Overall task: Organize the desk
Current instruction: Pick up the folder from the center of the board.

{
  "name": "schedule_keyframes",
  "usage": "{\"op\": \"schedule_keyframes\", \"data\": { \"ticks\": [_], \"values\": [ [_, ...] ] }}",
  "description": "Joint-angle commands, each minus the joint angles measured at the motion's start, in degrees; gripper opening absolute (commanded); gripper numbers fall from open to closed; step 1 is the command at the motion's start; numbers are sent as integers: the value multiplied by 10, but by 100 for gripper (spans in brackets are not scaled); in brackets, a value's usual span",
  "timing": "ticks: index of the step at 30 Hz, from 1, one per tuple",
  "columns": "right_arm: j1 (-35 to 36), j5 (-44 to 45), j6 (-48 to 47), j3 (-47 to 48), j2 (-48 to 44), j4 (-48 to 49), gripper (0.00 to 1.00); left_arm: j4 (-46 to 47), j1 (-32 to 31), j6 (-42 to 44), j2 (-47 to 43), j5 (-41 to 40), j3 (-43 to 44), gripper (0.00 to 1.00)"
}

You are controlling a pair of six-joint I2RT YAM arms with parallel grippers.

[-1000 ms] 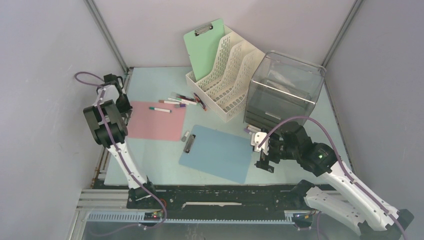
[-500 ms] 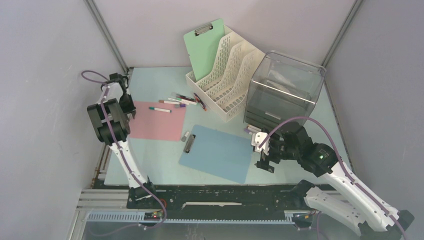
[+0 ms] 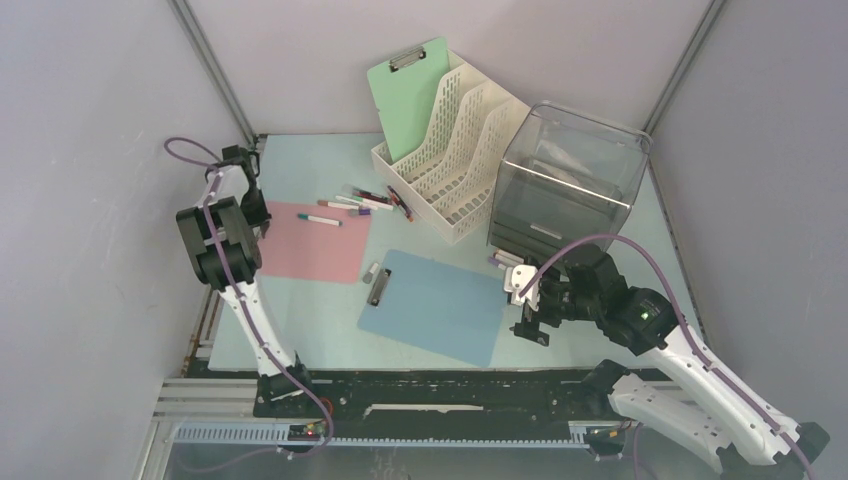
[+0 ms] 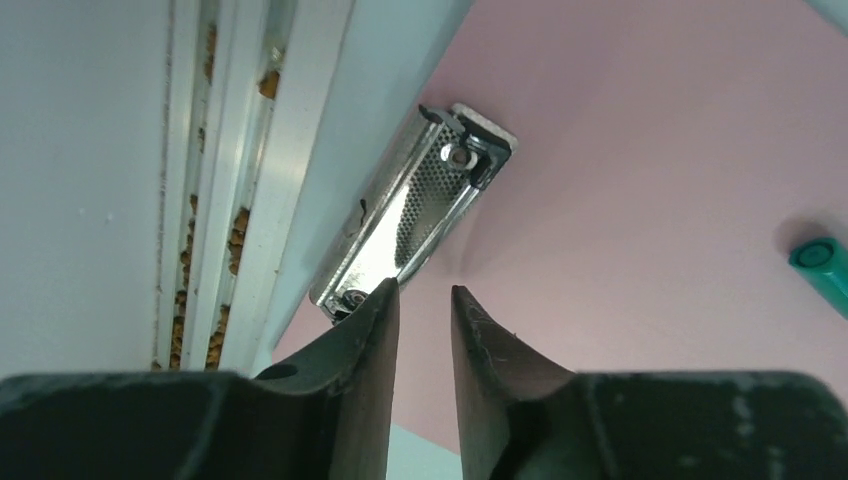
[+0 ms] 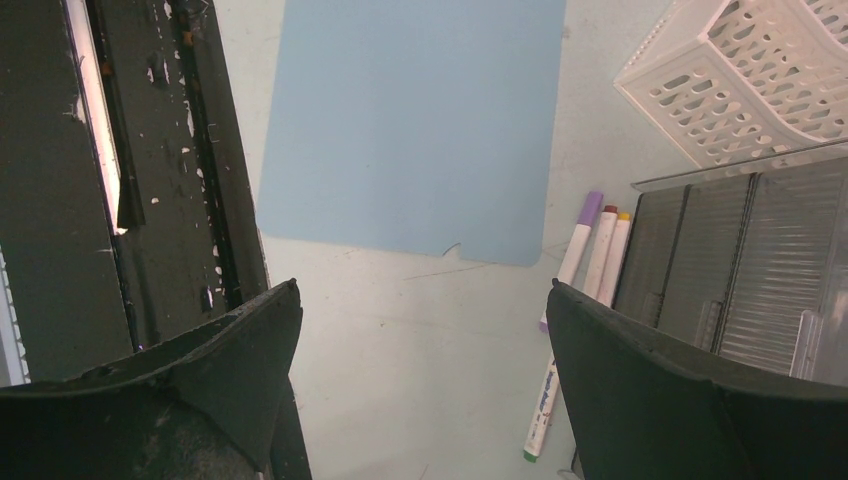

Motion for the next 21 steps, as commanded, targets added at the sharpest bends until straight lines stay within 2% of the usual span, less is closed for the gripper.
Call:
{"op": "schedule_keyframes", "data": {
  "ticks": [1,8,14,20,21],
  "values": [
    [1,-5,-5,3,-4,8,99,30,-2,7,-48,-41,6,35],
    [-2,-6,-4,3,-3,8,99,13,1,8,-11,-18,21,40],
    [-2,-6,-4,3,-2,8,99,-45,4,14,26,29,74,21],
    [-7,-7,-4,3,-5,8,99,-58,6,17,32,40,85,8],
    [-6,-8,-4,3,-5,9,99,-57,5,17,32,40,84,2]
  ]
}}
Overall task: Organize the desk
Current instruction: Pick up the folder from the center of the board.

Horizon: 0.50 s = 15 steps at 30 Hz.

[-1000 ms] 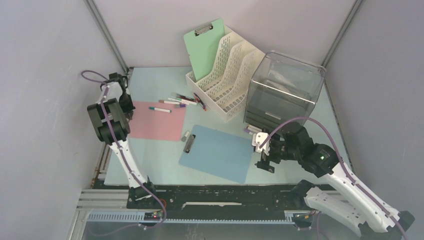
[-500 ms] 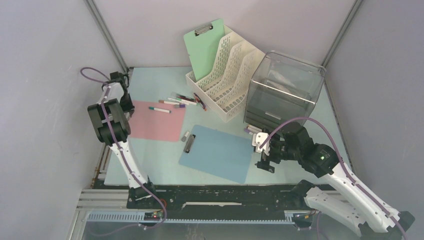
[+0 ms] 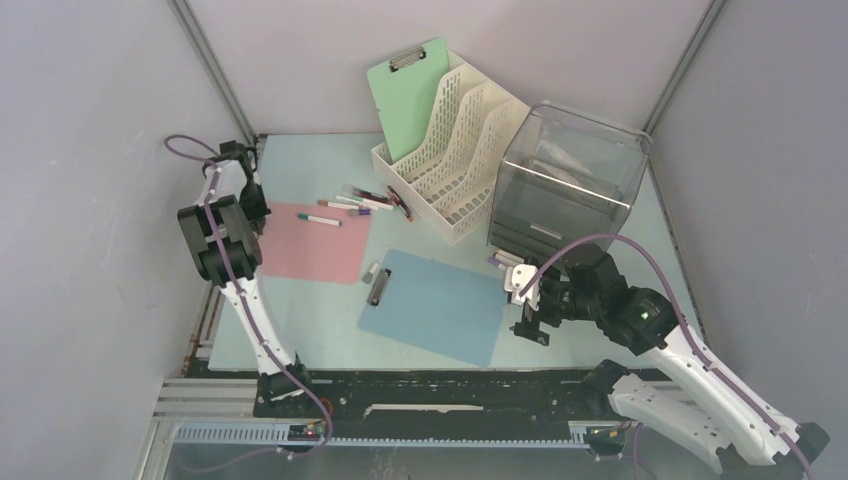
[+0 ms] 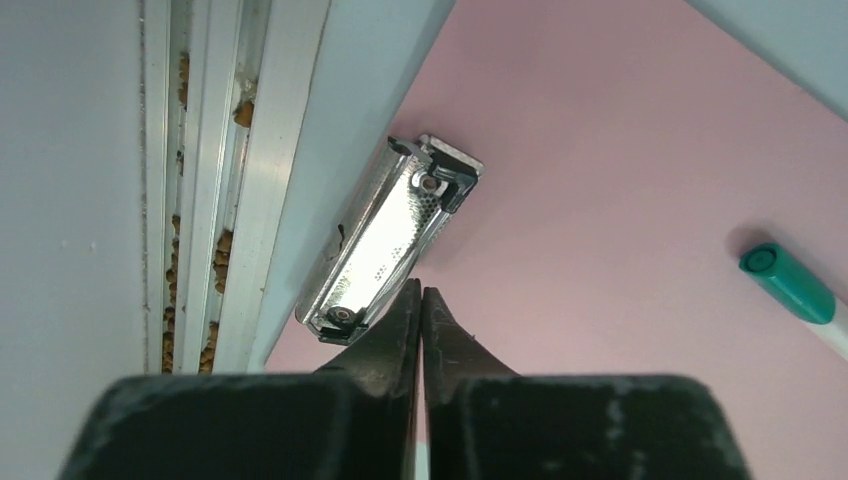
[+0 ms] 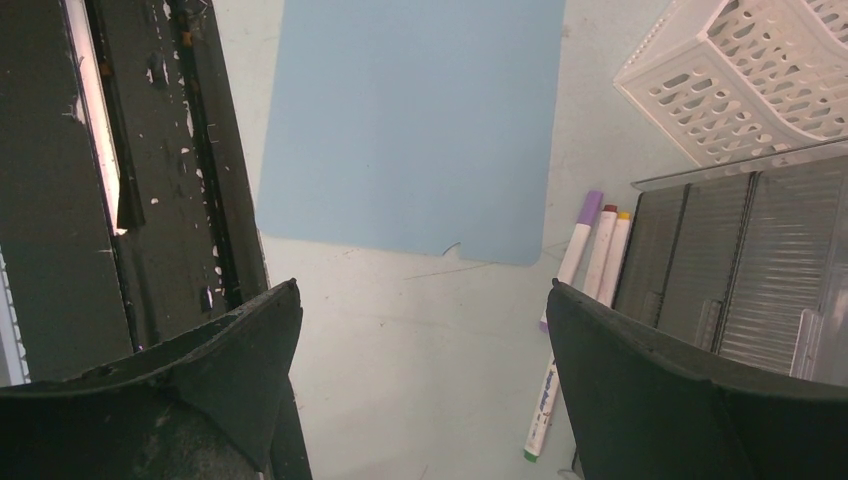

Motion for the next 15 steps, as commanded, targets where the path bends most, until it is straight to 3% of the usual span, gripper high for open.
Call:
{"op": "schedule_keyframes", "data": {
  "ticks": [1,9,15],
  "values": [
    [-2,-6,-4,3,-5,8,99,-18,3,12,-2,15,18,0],
    [-1,-6,-4,3,-6,8,99,26,-18,13,-43,-4,-26,0],
    [5,-10,-2,3,-2,8,99,131,-28,-14,-178,-1,-133,0]
  ]
}}
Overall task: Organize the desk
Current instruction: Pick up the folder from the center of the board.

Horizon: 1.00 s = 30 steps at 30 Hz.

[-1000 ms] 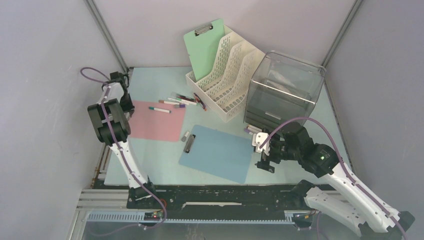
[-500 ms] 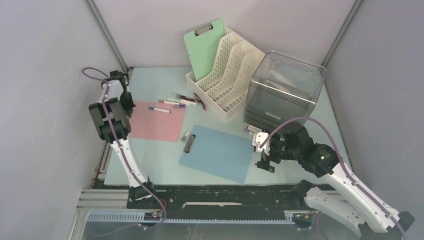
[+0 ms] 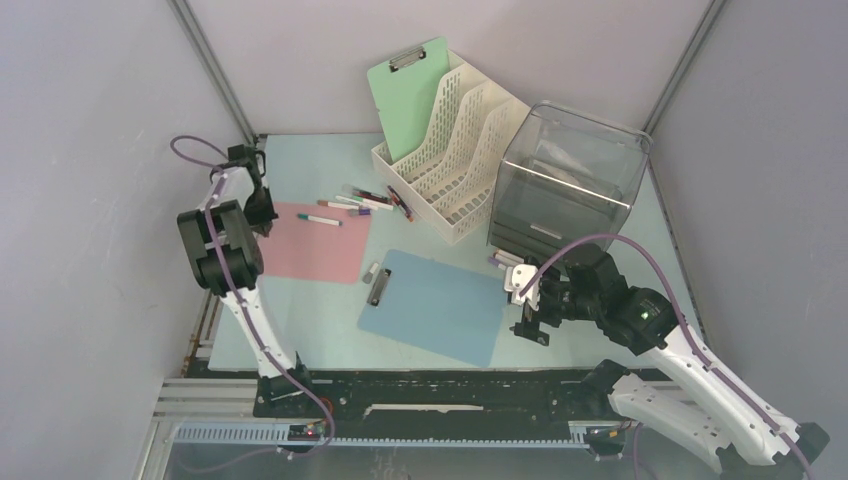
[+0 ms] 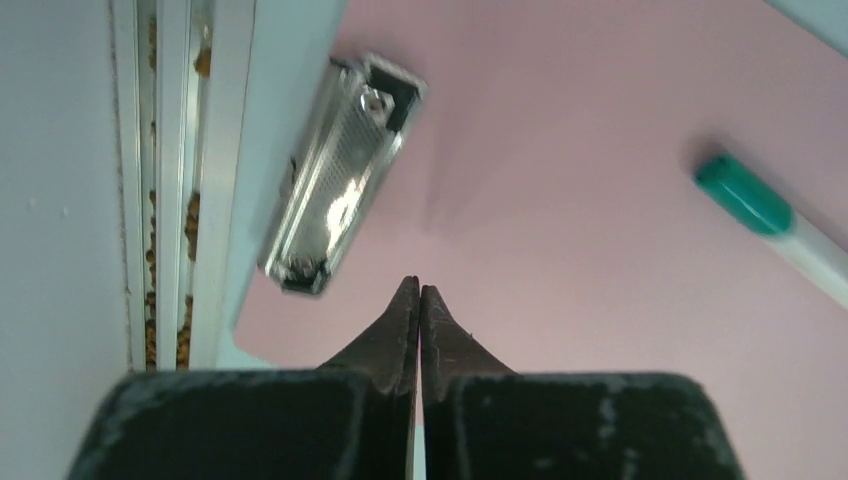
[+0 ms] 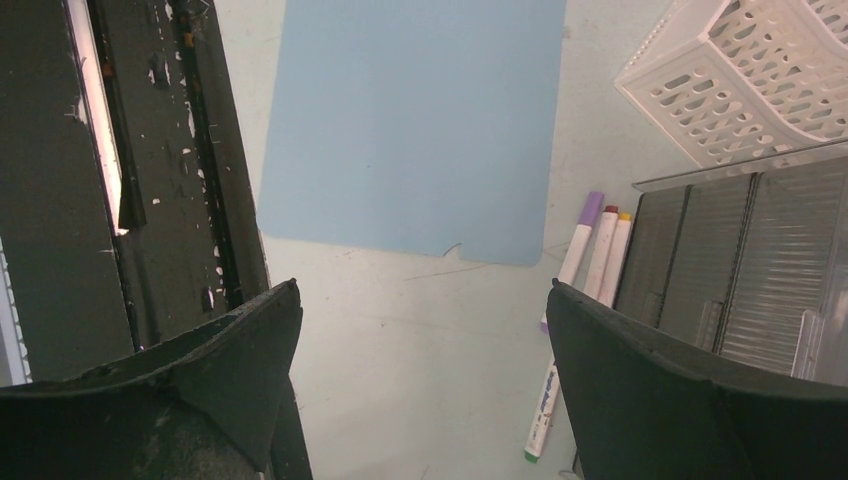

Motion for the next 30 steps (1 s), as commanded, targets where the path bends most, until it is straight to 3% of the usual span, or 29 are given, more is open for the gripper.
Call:
{"op": "schedule_keyframes", "data": {
  "ticks": [1,7,13,16,21,26,30],
  "values": [
    [8,-11,-1,3,0,10,99,103,-9,-20,-151,8,-70,0],
    [55,-32,31,12,49,35,100,236,-8,-30,-323,25,-206,0],
    [118,-44,92,118,185,61,100,342,-4,-56,-443,0,-286,8],
    [129,-59,114,195,272,75,100,343,13,-102,-450,-27,-292,20],
    [129,-74,163,349,428,108,100,344,66,-143,-451,65,-308,36],
    [120,-156,244,545,590,73,100,343,70,-142,-451,67,-310,55],
    [100,-237,284,616,665,58,100,313,67,-169,-374,44,-276,53]
  ]
}}
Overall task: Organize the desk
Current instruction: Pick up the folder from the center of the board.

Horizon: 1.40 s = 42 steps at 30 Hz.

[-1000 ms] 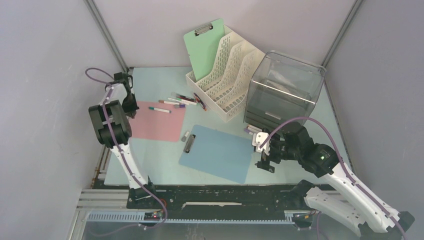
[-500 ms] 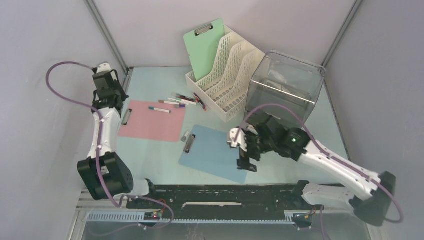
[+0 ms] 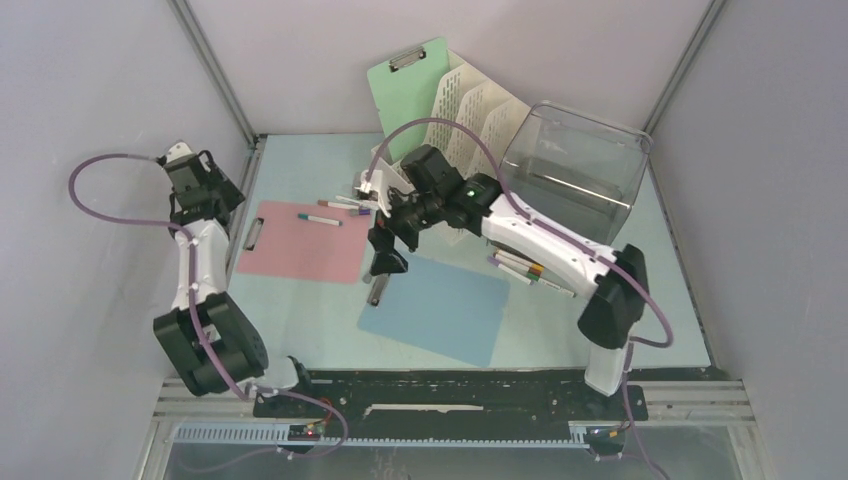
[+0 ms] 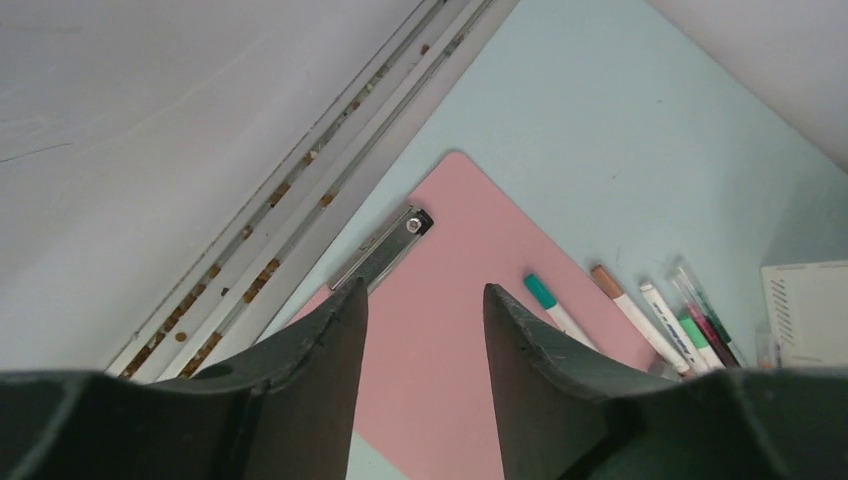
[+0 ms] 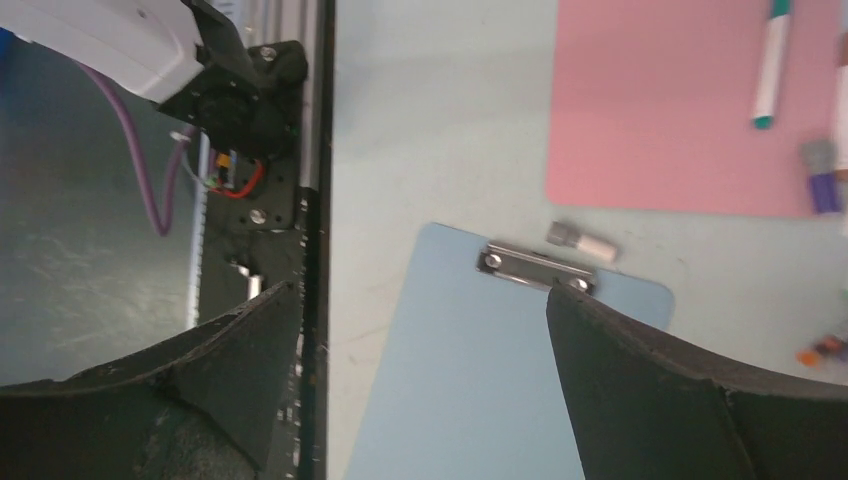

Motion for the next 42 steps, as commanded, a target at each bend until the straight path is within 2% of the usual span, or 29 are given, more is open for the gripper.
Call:
{"op": "schedule_keyframes", "data": {
  "ticks": [1,4,10,11,13,14,17,24,27,31,37,41,42],
  "values": [
    [-22,-110,71,60,48,-23,100,-26,-3,-46,88,-28,54,52],
    [-40,-136,62,77,67,-42,100,-30,-3,-84,147,-61,79,51],
    [-75,-179,62,97,78,-72,100,-27,-1,-108,254,-46,125,59],
    [-76,-178,60,95,75,-76,100,-27,0,-110,264,-40,131,63],
    [-79,-172,54,85,68,-81,100,-31,4,-112,287,-18,146,91],
    [-81,-169,51,79,63,-81,100,-36,7,-116,300,-10,156,94],
    [-89,-166,51,52,45,-71,100,-37,20,-124,324,22,162,94],
    [-107,-163,42,14,10,-62,100,-31,21,-172,350,88,162,87],
    [-114,-166,43,-3,-5,-52,100,-23,11,-177,340,48,146,87],
    [-117,-170,41,-29,-26,-41,100,-50,-6,-122,339,-31,168,88],
    [-118,-174,38,-68,-52,-22,99,-70,-23,-95,329,-122,165,90],
    [-120,-178,38,-69,-56,-21,100,-108,-44,-76,348,-143,202,90],
    [-120,-179,37,-69,-58,-21,100,-116,-50,-74,352,-139,210,87]
  ]
}}
